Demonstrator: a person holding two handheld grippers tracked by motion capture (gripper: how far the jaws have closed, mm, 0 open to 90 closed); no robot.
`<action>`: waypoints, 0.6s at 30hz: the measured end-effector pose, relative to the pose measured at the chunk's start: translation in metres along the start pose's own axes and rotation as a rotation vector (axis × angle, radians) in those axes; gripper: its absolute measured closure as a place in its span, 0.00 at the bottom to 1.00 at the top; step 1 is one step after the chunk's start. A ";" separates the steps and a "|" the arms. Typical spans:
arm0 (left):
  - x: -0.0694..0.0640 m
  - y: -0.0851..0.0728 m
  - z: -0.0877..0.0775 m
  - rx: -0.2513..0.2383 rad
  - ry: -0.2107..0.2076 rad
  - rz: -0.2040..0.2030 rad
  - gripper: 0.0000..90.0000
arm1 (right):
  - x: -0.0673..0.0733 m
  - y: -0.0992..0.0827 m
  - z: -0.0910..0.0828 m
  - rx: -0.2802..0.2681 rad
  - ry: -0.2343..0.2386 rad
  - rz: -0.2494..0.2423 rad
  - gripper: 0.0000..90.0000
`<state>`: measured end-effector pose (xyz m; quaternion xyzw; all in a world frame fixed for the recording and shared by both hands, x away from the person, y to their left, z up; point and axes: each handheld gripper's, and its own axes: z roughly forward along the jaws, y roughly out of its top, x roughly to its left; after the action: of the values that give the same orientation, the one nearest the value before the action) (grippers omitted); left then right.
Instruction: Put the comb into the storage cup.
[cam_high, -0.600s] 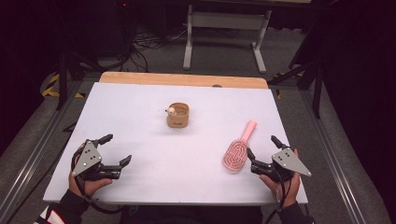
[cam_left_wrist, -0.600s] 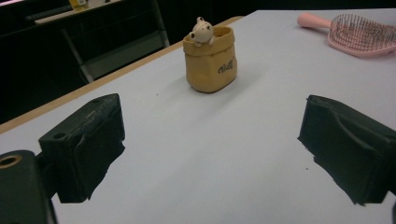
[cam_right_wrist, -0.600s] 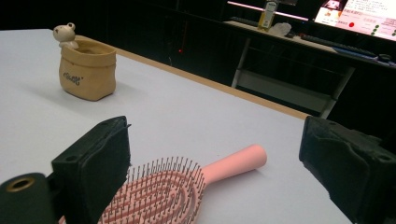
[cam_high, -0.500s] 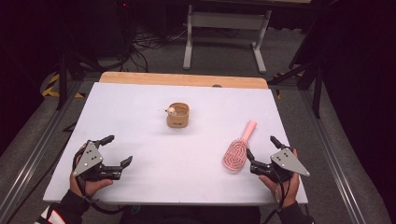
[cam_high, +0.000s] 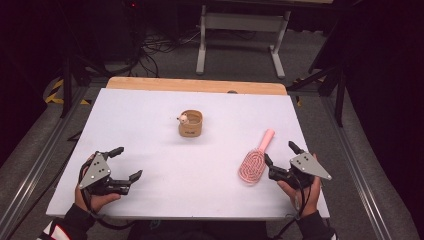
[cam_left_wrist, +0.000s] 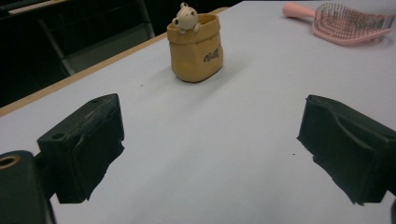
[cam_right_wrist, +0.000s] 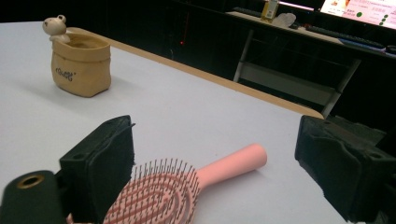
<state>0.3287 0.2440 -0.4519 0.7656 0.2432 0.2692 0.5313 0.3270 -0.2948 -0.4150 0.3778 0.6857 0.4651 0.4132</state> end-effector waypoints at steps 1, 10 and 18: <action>0.001 0.000 -0.001 -0.008 -0.006 -0.004 0.06 | -0.004 0.003 0.002 0.003 0.004 0.000 0.15; 0.001 0.000 -0.004 -0.011 -0.007 -0.001 0.06 | -0.017 0.017 0.011 -0.045 0.008 0.023 0.18; 0.001 -0.002 -0.002 0.015 -0.014 0.004 0.06 | -0.028 0.031 0.033 -0.016 -0.015 0.004 0.27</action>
<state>0.3277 0.2470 -0.4529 0.7717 0.2401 0.2631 0.5269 0.3723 -0.3009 -0.3868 0.3793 0.6779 0.4686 0.4207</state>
